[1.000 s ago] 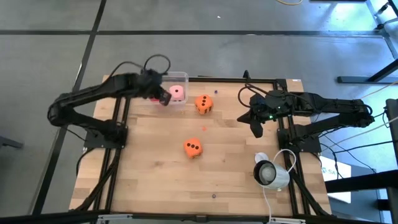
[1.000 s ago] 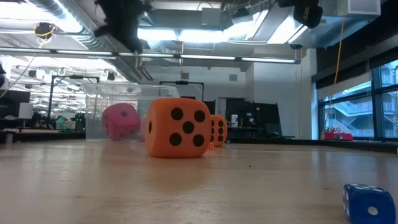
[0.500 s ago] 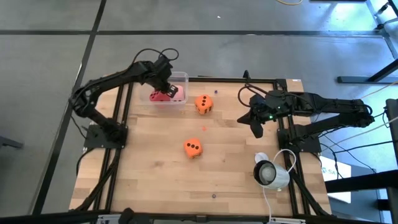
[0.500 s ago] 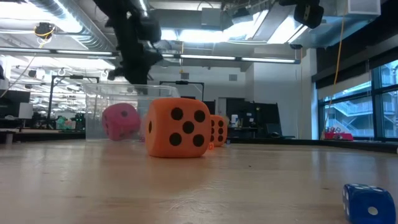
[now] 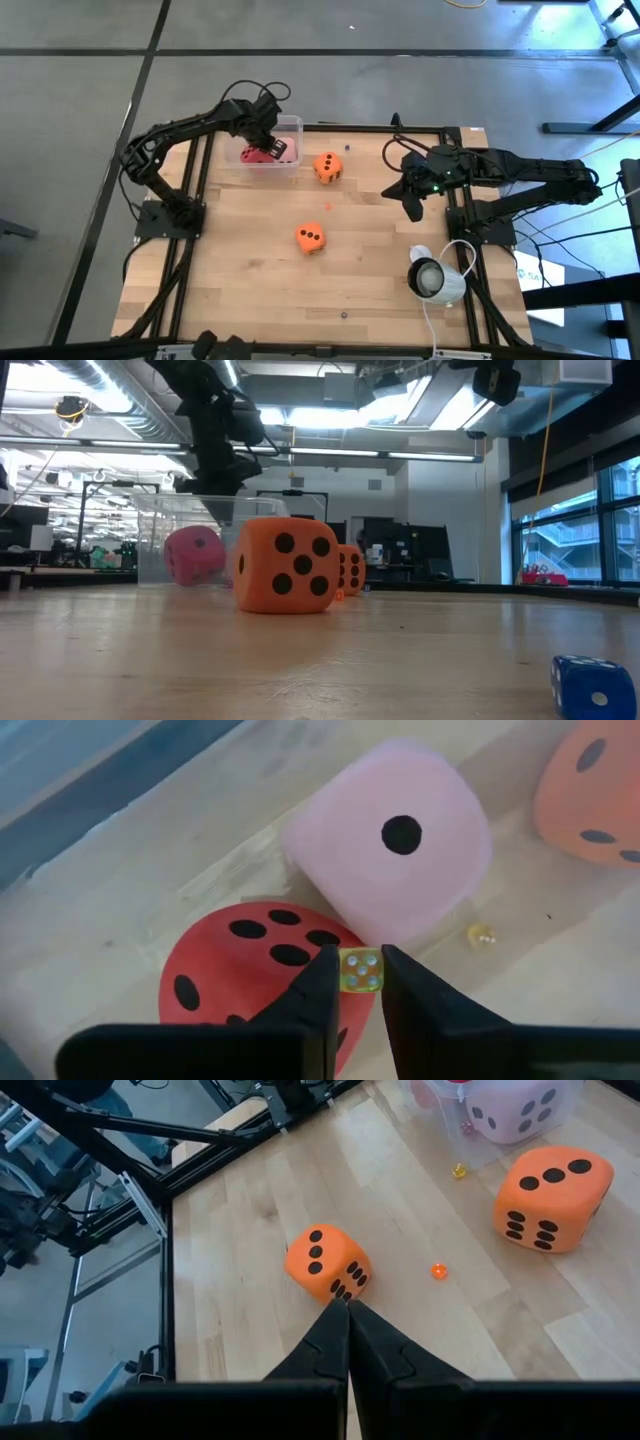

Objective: Pick & Place Dice
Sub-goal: Put the small green die into the transparent bin, then put the bottom large orange die into the transparent bin

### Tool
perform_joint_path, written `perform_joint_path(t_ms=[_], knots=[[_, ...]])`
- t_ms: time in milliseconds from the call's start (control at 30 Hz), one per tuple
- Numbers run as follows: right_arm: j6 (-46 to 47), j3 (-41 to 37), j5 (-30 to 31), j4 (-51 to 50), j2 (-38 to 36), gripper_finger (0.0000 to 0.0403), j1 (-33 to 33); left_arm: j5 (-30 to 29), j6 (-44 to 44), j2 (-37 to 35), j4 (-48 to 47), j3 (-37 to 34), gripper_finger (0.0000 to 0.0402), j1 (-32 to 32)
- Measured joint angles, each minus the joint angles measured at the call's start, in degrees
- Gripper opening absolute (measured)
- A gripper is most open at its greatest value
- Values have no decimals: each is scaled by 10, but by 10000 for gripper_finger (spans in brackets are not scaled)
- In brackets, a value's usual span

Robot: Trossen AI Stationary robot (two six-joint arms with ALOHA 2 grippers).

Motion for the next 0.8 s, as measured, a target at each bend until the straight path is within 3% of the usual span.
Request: perform_joint_path(t_ms=[267, 600, 800], knots=[[-6, 0, 0, 0, 0, 0, 0, 27, 24, -6, -10, 0, 77, 2], [-16, 0, -2, -10, 0, 0, 0, 48, 72, -36, -15, 1, 181, 6], [-20, 0, -2, -10, 0, 0, 0, 90, -57, -35, -9, 1, 228, 33]])
